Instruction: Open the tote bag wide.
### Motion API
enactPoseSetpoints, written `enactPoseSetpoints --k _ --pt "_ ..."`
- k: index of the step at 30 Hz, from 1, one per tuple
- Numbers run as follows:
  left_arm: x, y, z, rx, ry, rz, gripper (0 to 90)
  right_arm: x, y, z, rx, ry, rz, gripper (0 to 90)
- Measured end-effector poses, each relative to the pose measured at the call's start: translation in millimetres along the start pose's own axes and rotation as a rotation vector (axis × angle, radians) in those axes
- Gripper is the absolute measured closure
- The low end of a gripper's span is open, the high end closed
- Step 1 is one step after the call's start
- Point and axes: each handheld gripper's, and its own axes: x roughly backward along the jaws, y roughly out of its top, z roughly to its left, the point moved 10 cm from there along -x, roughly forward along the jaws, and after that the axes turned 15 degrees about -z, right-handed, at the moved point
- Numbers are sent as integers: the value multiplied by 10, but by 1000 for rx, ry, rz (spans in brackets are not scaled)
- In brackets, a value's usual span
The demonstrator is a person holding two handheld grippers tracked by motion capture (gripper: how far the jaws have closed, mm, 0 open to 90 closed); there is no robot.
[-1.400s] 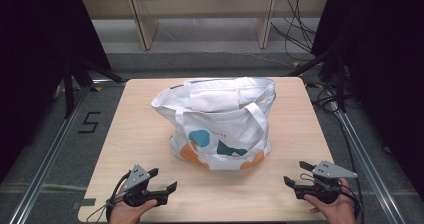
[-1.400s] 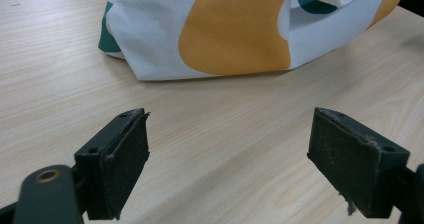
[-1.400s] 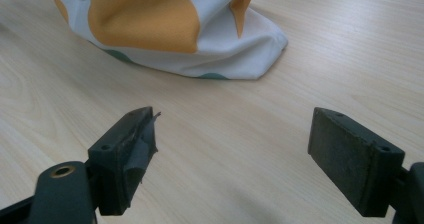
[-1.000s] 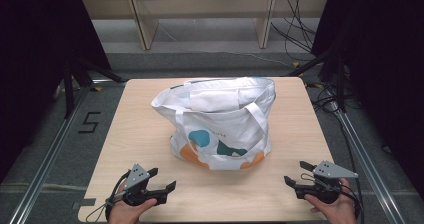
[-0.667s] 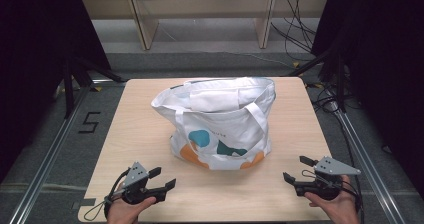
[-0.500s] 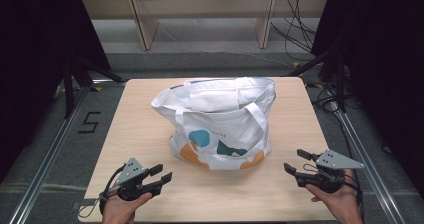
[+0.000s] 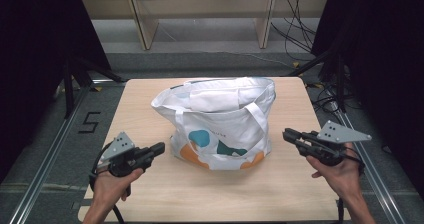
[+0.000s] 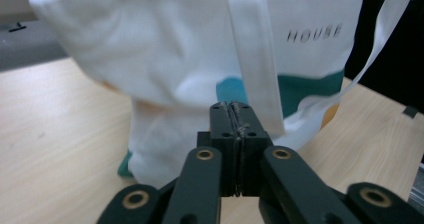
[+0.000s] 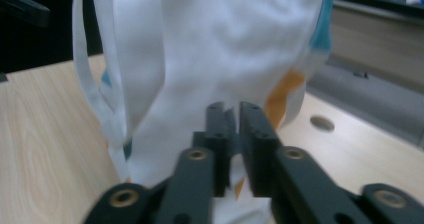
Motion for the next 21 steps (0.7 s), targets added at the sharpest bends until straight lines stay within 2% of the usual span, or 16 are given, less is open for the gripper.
enactPoseSetpoints --k 1,2,3,5,6,10,12,13,15,18,21 --pt "-31 134 31 -23 -8 0 892 -38 84 -35 30 7 -20 876" --pt "-52 198 43 -26 -6 -5 892 -65 166 -59 38 5 -34 894" --pt "-52 198 43 -26 -6 -5 894 -65 166 -59 38 5 -34 894" --pt "-96 305 59 -36 -9 -5 895 -153 334 -101 52 27 -31 900" --pt "-149 413 81 -47 -6 -9 896 -184 389 -127 55 9 -36 900" --pt "-281 649 133 -60 5 -35 896 -328 545 -173 77 23 -25 900" --pt "-321 696 133 -62 3 -34 896 -367 586 -180 85 20 -31 900" --pt "-359 738 137 -66 2 -32 896 -441 649 -159 87 36 -26 900" --pt "-445 806 148 -78 4 -26 896 -513 728 -178 114 34 -36 900" --pt "-584 880 166 -84 4 -17 896 -565 774 -161 90 41 -27 900" --pt "-678 912 177 -81 5 -15 896 -656 852 -171 97 35 -40 900"
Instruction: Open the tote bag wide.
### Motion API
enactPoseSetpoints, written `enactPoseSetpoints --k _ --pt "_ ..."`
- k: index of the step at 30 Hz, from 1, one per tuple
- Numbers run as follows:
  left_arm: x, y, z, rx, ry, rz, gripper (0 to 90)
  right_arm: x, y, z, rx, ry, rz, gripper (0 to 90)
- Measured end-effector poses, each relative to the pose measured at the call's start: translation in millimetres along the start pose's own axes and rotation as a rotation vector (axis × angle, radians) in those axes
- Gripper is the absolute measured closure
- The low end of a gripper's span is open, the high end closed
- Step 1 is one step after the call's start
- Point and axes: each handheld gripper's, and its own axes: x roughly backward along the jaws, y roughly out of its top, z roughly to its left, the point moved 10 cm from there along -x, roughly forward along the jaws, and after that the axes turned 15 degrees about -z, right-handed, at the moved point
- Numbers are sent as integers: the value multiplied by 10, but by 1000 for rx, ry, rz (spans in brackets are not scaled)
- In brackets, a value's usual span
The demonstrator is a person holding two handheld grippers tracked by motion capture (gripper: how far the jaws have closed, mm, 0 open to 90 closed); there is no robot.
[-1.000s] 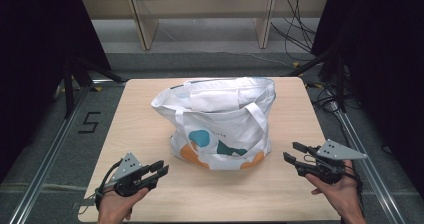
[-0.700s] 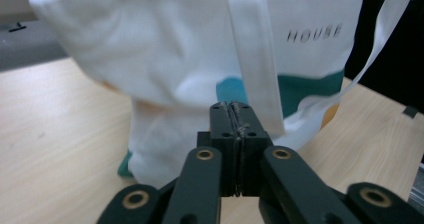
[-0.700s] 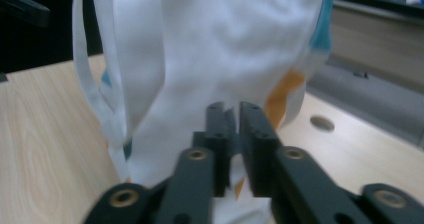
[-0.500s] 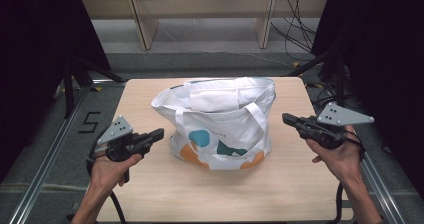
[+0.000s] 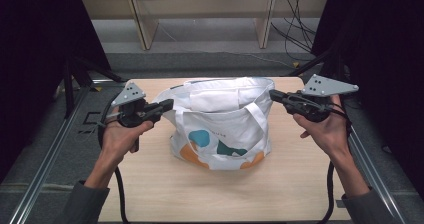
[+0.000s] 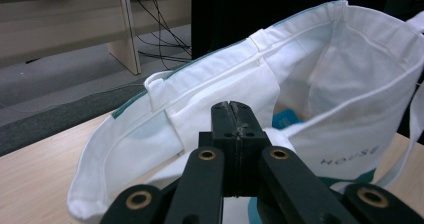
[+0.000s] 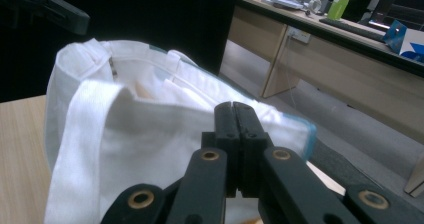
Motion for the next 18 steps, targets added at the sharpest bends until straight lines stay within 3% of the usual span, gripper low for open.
enactPoseSetpoints --k 1,2,4,5,7,13,15,18 --pt "-30 -1 7 2 1 3 896 -28 8 8 -15 11 3 900" --pt "-57 -7 15 0 0 8 896 -55 13 3 -13 0 7 900" --pt "-104 -21 28 11 1 11 896 -150 36 12 14 22 4 900" --pt "-142 -35 37 18 1 12 896 -188 46 44 2 37 -3 900" --pt "-163 -45 36 21 1 14 896 -211 58 35 18 23 -4 900" --pt "-228 -79 12 15 -5 23 896 -344 95 61 -14 40 -10 900" --pt "-244 -97 12 11 -4 26 896 -349 52 56 -12 37 13 900" --pt "-266 -169 19 18 -5 40 895 -353 -135 77 5 49 101 900"
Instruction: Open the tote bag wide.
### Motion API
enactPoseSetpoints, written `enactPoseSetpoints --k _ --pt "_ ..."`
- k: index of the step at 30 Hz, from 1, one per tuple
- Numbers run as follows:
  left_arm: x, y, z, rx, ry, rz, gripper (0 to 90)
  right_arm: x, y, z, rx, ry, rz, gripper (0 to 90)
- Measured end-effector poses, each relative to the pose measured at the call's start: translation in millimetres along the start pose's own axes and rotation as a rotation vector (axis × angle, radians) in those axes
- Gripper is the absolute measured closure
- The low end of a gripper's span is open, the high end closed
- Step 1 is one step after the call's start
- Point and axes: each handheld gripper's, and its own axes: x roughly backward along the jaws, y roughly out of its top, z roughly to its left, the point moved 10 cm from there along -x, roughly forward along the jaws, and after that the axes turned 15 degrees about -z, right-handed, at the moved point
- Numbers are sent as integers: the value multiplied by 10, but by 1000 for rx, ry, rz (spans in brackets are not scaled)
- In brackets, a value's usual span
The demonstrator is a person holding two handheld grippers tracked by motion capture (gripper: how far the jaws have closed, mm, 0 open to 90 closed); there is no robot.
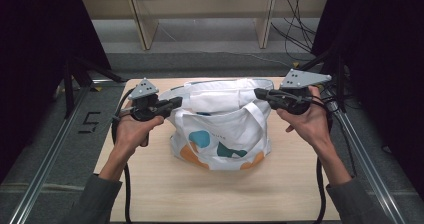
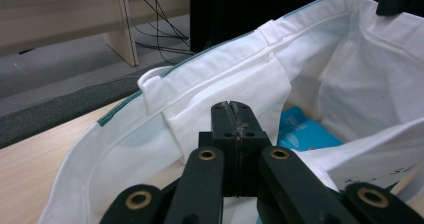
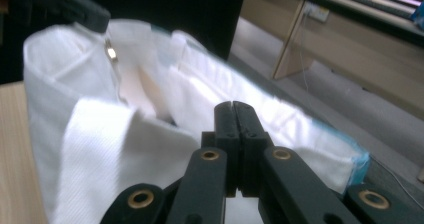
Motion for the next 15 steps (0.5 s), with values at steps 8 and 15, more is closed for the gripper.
enactPoseSetpoints --k 8,15 --pt "-77 -480 -21 30 -10 48 895 84 -584 137 30 23 172 900" --pt "-141 -741 -81 46 -23 62 896 26 -1062 245 3 48 217 900"
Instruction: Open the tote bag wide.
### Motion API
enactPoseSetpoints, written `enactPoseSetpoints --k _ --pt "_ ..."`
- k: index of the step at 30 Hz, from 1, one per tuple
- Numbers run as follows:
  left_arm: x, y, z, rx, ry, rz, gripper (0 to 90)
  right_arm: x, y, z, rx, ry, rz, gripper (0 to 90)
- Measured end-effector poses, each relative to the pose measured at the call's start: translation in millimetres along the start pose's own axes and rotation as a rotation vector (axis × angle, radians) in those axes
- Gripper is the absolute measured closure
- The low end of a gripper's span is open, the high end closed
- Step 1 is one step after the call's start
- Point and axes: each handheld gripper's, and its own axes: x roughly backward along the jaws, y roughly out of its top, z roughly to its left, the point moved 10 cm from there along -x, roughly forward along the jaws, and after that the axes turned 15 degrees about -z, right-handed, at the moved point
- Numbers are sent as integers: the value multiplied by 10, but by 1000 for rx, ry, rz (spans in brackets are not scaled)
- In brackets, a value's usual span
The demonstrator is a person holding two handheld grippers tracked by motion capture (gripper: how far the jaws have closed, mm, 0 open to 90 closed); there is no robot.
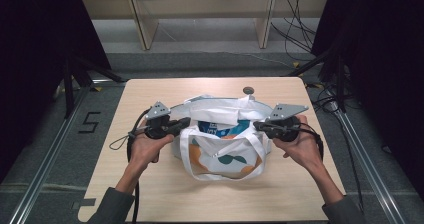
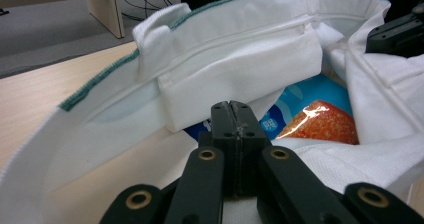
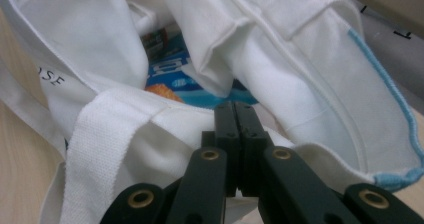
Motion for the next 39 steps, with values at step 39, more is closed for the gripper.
enactPoseSetpoints --k 39 --pt "-127 -455 -431 -131 -78 142 891 -142 -203 535 8 104 36 900"
